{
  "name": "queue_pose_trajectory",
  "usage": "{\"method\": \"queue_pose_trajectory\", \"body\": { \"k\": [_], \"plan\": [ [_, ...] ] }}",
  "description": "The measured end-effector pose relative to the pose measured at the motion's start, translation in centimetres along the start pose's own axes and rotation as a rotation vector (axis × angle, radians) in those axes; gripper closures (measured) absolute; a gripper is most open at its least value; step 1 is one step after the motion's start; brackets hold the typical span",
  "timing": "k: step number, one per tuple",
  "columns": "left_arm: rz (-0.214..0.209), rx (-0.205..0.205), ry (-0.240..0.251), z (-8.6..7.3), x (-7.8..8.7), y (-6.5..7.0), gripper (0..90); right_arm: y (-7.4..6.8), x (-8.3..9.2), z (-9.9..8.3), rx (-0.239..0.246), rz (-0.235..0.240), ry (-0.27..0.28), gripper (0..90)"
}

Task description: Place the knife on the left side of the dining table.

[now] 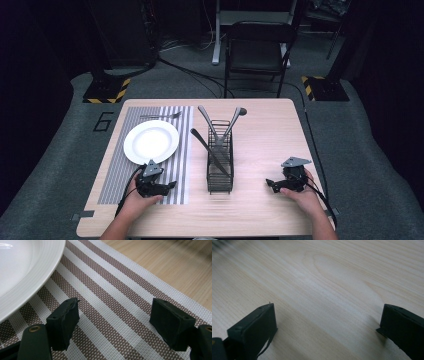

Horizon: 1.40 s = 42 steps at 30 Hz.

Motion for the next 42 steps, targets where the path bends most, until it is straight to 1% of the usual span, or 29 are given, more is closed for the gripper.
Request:
{"method": "queue_pose_trajectory", "body": {
  "k": [1,3,5,7,10,11,12,13,14,15,16,17,18,19,23,25,26,27,29,30,33,34,35,36,37,38,39,41,42],
  "plan": [
    [0.0,0.0,0.0,0.0,0.0,0.0,23.3,-0.1,-0.1,0.0,-0.007,0.005,-0.002,0.0],
    [0.0,0.0,0.002,0.0,0.0,0.0,23.3,0.0,-0.2,-0.1,0.01,-0.019,0.0,0.0],
    [0.001,0.002,0.008,0.0,-0.1,0.0,23.3,0.0,-0.1,-0.1,0.008,-0.012,0.0,0.0],
    [0.001,0.0,0.001,0.0,0.0,0.0,23.4,0.0,-0.1,-0.1,0.01,-0.01,0.002,0.0],
    [0.001,-0.001,0.0,0.0,0.0,0.0,23.4,0.0,-0.1,-0.1,0.01,-0.011,0.002,0.0],
    [0.001,-0.001,0.001,0.0,0.0,0.0,23.4,0.0,-0.2,-0.1,0.012,-0.021,0.002,0.0],
    [0.002,0.0,0.001,0.0,0.0,0.0,23.5,0.1,-0.1,-0.1,0.012,-0.013,0.003,0.0],
    [0.002,0.001,0.001,0.0,0.0,0.0,23.5,0.0,-0.2,-0.1,0.012,-0.021,0.002,0.0],
    [0.002,0.001,0.001,0.0,0.0,0.0,23.5,0.1,-0.1,-0.1,0.012,-0.012,0.002,0.0],
    [0.002,0.002,0.002,0.0,0.0,0.0,23.6,0.0,-0.1,-0.1,0.01,-0.018,0.001,0.0],
    [0.004,0.004,0.003,0.0,0.0,0.0,23.8,0.1,-0.1,-0.1,0.012,-0.013,0.003,0.0],
    [0.002,0.015,0.011,0.0,0.0,0.0,24.4,0.1,-0.1,-0.1,0.012,-0.012,0.002,0.0],
    [-0.002,0.012,0.004,0.0,0.1,0.0,25.4,0.0,-0.2,-0.1,0.012,-0.021,0.003,0.0],
    [0.001,0.003,0.002,0.0,0.1,-0.1,25.9,0.1,-0.1,-0.1,0.012,-0.012,0.002,0.0],
    [0.01,0.018,0.02,0.0,0.0,-0.1,27.6,0.1,-0.1,-0.1,0.012,-0.011,0.002,0.0],
    [0.018,0.018,0.022,0.0,0.1,-0.1,29.5,0.0,-0.1,-0.1,0.01,-0.018,0.001,0.0],
    [0.017,0.008,0.0,0.0,0.3,-0.1,31.6,0.0,-0.1,-0.1,0.01,-0.01,0.001,0.0],
    [0.023,0.009,-0.007,0.1,0.4,-0.1,34.6,0.0,-0.1,-0.1,0.011,-0.02,0.002,0.0],
    [0.027,0.027,0.008,0.3,0.7,0.0,35.0,0.0,-0.1,-0.1,0.011,-0.012,0.002,0.0],
    [0.024,0.024,0.003,0.4,0.9,0.0,35.9,0.0,-0.1,-0.1,0.011,-0.012,0.002,0.0],
    [0.017,0.033,0.018,1.0,1.8,0.3,38.0,0.0,-0.1,-0.1,0.012,-0.013,0.003,0.0],
    [0.002,0.048,0.02,1.2,2.0,0.5,39.3,0.0,-0.1,-0.1,0.01,-0.009,0.001,0.0],
    [-0.004,0.054,0.018,1.4,2.3,0.5,40.2,0.0,-0.1,-0.1,0.01,-0.01,0.001,0.0],
    [-0.008,0.058,0.021,1.6,2.4,0.6,41.0,0.0,-0.1,-0.1,0.011,-0.012,0.002,0.0],
    [-0.005,0.071,0.023,1.9,2.6,0.7,41.4,0.0,-0.1,-0.1,0.01,-0.017,0.001,0.0],
    [-0.006,0.08,0.022,2.1,2.7,0.7,42.7,0.0,-0.1,-0.1,0.012,-0.012,0.002,0.0],
    [-0.01,0.098,0.031,2.4,2.8,0.8,43.0,0.0,-0.1,-0.1,0.009,-0.015,-0.001,0.0],
    [-0.017,0.107,0.031,3.0,3.0,0.9,44.0,0.0,-0.1,-0.1,0.011,-0.012,0.002,0.0],
    [-0.021,0.113,0.028,3.3,3.0,1.0,46.8,0.0,-0.1,-0.1,0.012,-0.013,0.002,0.0]
  ]
}}
Point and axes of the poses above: each handheld gripper's, and its own axes: x roughly backward along the jaws, z roughly out of its top, y roughly to its right, the point moved 2 cm from there along -x, roughly forward along the jaws, and after that the axes turned 6 degrees about x, right-handed, at the moved point
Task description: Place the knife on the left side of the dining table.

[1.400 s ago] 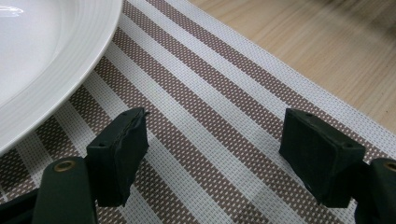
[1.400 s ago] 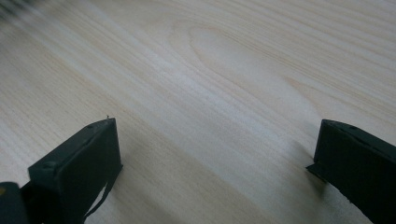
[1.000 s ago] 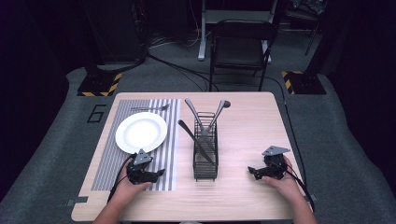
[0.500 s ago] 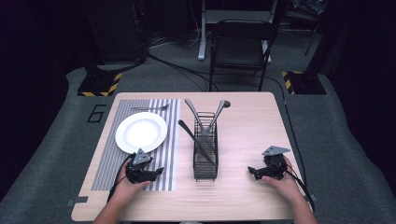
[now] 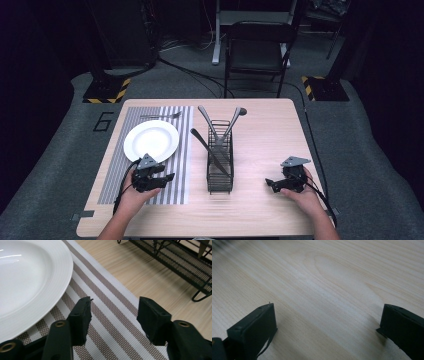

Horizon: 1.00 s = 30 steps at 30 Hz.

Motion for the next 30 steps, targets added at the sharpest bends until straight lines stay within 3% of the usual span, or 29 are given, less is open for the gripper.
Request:
{"method": "queue_pose_trajectory", "body": {
  "k": [8,17,27,30],
  "plan": [
    [-0.025,0.0,-0.01,2.5,0.5,1.7,50.3,0.0,0.0,0.0,-0.001,0.001,-0.001,0.0],
    [-0.055,0.009,0.028,5.3,1.2,3.1,53.6,0.0,0.0,0.0,-0.001,0.001,-0.001,0.0],
    [-0.055,0.05,0.038,7.3,1.8,3.5,54.8,0.0,0.0,0.0,-0.001,0.001,-0.001,0.0],
    [-0.051,0.044,0.046,7.7,2.1,3.6,54.8,0.0,0.0,0.0,-0.002,0.003,-0.002,0.0]
  ]
}}
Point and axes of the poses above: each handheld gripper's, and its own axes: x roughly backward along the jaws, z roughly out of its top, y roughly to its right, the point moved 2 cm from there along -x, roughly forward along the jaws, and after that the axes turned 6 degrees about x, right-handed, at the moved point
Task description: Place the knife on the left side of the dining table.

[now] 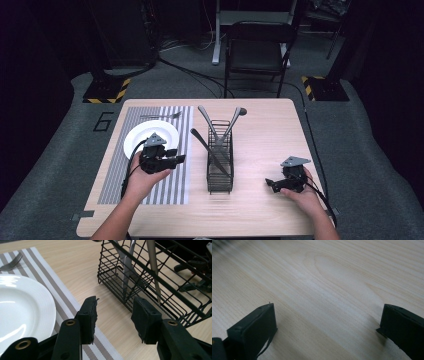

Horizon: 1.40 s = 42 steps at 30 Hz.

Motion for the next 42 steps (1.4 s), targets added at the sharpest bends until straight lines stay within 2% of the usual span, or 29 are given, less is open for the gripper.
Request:
{"method": "queue_pose_trajectory", "body": {
  "k": [3,6,10,27,34,37,42],
  "plan": [
    [-0.002,0.012,0.008,0.6,0.3,0.2,55.5,0.0,0.0,0.0,0.002,-0.003,0.002,0.0],
    [-0.001,0.014,0.01,1.0,0.5,0.4,61.3,0.0,0.0,0.0,0.002,-0.002,0.002,0.0],
    [0.005,0.015,0.015,1.6,0.9,0.7,62.5,0.0,0.0,0.0,0.0,-0.008,0.001,0.0],
    [-0.047,0.019,0.051,5.0,1.8,2.1,64.3,0.0,0.0,0.0,0.002,-0.003,0.002,0.0],
    [-0.063,0.033,0.057,6.2,1.3,2.5,63.3,0.0,0.0,0.0,0.002,-0.003,0.002,0.0],
    [-0.051,0.04,0.058,6.6,0.8,2.6,63.1,0.0,0.0,0.0,-0.001,0.0,-0.001,0.0],
    [-0.061,0.056,0.058,7.2,-0.1,2.6,63.1,0.0,0.0,0.0,0.002,-0.003,0.002,0.0]
  ]
}}
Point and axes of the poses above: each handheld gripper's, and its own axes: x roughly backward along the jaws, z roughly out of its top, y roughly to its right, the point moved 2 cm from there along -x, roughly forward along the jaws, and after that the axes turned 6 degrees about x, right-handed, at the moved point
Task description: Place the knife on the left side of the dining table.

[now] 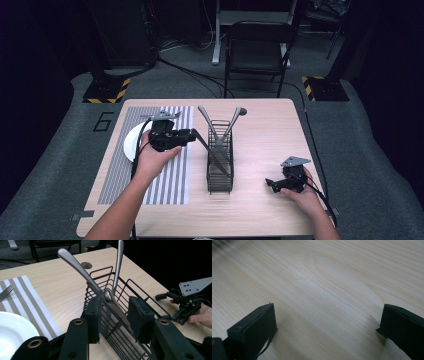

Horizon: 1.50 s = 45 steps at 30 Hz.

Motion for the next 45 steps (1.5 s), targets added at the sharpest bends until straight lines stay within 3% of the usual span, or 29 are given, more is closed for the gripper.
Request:
{"method": "queue_pose_trajectory", "body": {
  "k": [13,36,45],
  "plan": [
    [-0.002,0.016,0.003,0.2,-2.2,0.1,66.6,0.0,0.0,0.0,0.0,0.0,0.0,0.0],
    [0.003,0.035,0.011,0.3,-2.9,-0.1,74.3,0.0,0.0,0.0,0.0,0.0,0.0,0.0],
    [-0.009,-0.012,0.029,0.2,-2.2,1.4,75.6,0.0,0.0,0.0,0.0,0.0,0.0,0.0]
  ]
}}
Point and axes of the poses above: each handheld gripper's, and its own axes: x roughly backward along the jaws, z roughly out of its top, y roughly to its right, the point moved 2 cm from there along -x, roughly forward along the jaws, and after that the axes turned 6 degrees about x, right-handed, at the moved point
